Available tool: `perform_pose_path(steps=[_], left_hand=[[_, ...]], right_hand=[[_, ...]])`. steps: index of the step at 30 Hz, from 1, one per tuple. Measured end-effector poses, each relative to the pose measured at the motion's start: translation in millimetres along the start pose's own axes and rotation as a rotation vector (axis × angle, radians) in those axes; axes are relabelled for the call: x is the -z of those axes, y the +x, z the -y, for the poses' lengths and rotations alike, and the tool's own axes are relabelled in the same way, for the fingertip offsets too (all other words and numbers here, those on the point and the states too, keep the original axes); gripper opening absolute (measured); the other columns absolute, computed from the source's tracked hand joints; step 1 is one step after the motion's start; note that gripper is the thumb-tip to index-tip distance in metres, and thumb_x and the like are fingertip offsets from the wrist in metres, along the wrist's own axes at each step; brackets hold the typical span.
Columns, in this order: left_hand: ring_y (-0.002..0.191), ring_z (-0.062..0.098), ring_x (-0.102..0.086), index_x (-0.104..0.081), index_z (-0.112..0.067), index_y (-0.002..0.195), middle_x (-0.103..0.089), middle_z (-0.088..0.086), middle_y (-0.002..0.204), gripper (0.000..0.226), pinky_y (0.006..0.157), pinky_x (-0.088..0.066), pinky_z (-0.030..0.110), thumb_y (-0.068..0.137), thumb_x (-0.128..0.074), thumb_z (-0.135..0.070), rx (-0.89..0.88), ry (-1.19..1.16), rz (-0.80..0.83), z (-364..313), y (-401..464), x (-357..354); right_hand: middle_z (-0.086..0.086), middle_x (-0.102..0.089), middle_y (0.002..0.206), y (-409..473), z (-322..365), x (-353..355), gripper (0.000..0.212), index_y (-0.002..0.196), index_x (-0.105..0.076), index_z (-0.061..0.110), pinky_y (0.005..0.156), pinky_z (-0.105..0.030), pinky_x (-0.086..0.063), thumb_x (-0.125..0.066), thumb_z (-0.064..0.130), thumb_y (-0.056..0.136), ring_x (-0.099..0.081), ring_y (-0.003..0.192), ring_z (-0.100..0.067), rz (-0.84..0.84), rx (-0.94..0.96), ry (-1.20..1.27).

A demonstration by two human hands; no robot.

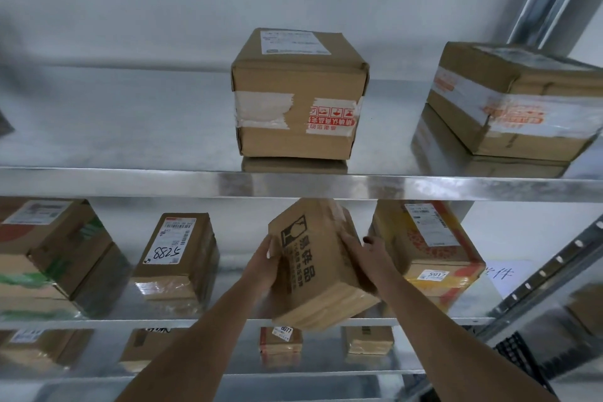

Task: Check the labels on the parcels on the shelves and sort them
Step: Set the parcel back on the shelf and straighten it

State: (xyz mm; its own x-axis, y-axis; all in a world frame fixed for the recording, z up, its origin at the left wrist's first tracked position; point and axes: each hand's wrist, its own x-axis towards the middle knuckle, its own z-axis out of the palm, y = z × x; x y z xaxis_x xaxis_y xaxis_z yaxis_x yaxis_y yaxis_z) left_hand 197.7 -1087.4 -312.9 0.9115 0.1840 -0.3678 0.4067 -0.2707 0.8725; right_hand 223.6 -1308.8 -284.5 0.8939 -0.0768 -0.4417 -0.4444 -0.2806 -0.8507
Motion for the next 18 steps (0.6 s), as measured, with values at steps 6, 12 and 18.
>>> perform_pose_path(steps=[6, 12, 18], left_hand=[[0.099, 0.021, -0.064, -0.066, -0.019, 0.115, -0.069, 0.004, 0.107, 0.066, 0.089, -0.048, 0.037, 0.099, -0.031, -0.072, 0.209, -0.188, 0.174, -23, -8, -3], [0.109, 0.03, -0.072, -0.069, -0.019, 0.126, -0.076, 0.008, 0.115, 0.098, 0.103, -0.053, 0.051, 0.053, -0.079, -0.083, 0.191, -0.242, 0.333, -10, 6, 8], [0.104, 0.029, -0.074, -0.068, -0.016, 0.123, -0.078, 0.007, 0.109, 0.095, 0.101, -0.055, 0.051, 0.049, -0.088, -0.072, 0.182, -0.219, 0.286, 0, 11, 12]], right_hand=[[0.001, -0.065, 0.119, -5, 8, -11, 0.076, 0.14, -0.051, 0.012, 0.082, -0.029, -0.051, -0.077, 0.054, 0.082, -0.064, 0.105, -0.017, 0.026, 0.096, -0.141], [-0.001, -0.072, 0.11, -15, 6, -28, 0.056, 0.121, -0.062, 0.017, 0.073, -0.031, -0.058, -0.08, 0.052, 0.081, -0.069, 0.096, -0.015, 0.12, 0.03, -0.047], [0.002, -0.074, 0.109, -14, 2, -29, 0.054, 0.119, -0.063, 0.026, 0.095, -0.05, -0.056, -0.078, 0.059, 0.079, -0.068, 0.106, -0.021, 0.231, -0.076, 0.007]])
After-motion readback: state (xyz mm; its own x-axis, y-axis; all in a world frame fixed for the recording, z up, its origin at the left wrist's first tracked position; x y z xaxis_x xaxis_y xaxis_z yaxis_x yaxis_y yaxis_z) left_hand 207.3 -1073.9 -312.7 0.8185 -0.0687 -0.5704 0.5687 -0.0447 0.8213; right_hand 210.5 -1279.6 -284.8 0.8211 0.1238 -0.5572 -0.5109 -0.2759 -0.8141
